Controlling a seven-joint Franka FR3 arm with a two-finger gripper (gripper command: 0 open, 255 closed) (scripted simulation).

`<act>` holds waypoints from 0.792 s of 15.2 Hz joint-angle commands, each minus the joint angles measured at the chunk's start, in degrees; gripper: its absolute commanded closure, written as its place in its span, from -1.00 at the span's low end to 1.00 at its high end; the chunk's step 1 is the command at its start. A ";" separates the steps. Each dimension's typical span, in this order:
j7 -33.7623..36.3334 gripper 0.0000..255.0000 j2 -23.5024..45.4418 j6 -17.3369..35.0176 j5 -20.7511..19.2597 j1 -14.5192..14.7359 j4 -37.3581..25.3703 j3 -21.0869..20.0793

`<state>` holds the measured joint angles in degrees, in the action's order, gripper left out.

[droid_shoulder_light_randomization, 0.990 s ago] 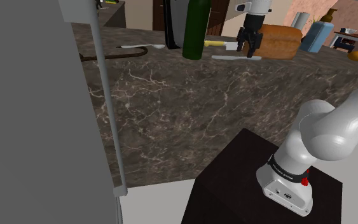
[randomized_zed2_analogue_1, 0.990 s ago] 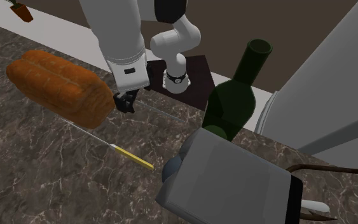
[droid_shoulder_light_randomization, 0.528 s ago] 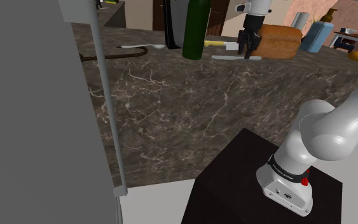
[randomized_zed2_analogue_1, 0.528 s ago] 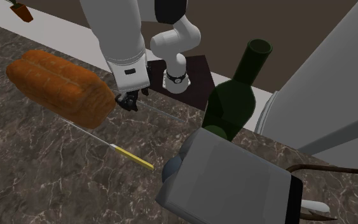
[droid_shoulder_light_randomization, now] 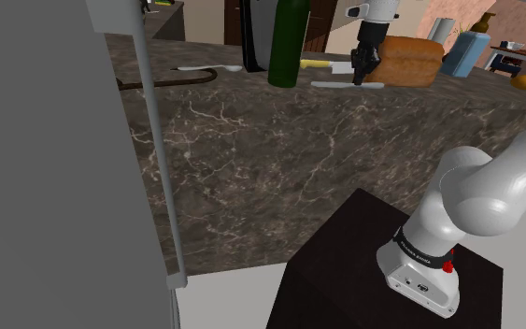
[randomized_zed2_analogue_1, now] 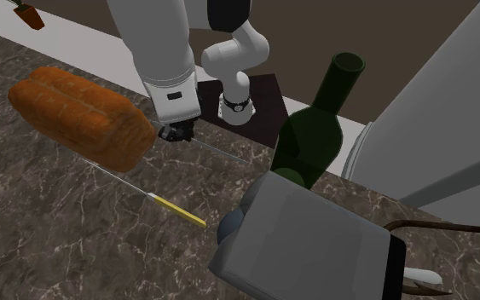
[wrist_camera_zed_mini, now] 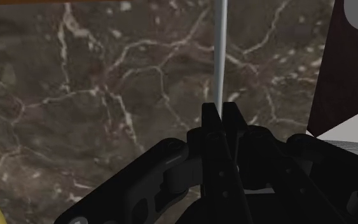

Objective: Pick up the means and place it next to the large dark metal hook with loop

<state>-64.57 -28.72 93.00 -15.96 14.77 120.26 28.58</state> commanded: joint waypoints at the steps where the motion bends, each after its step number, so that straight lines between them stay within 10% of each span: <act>1: 0.00 1.00 0.00 0.00 0.00 0.00 0.00 0.00; 12: -1.16 1.00 2.09 -8.04 1.23 0.70 -10.06 -0.82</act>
<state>-65.54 -26.98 85.75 -14.86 15.40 111.30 27.75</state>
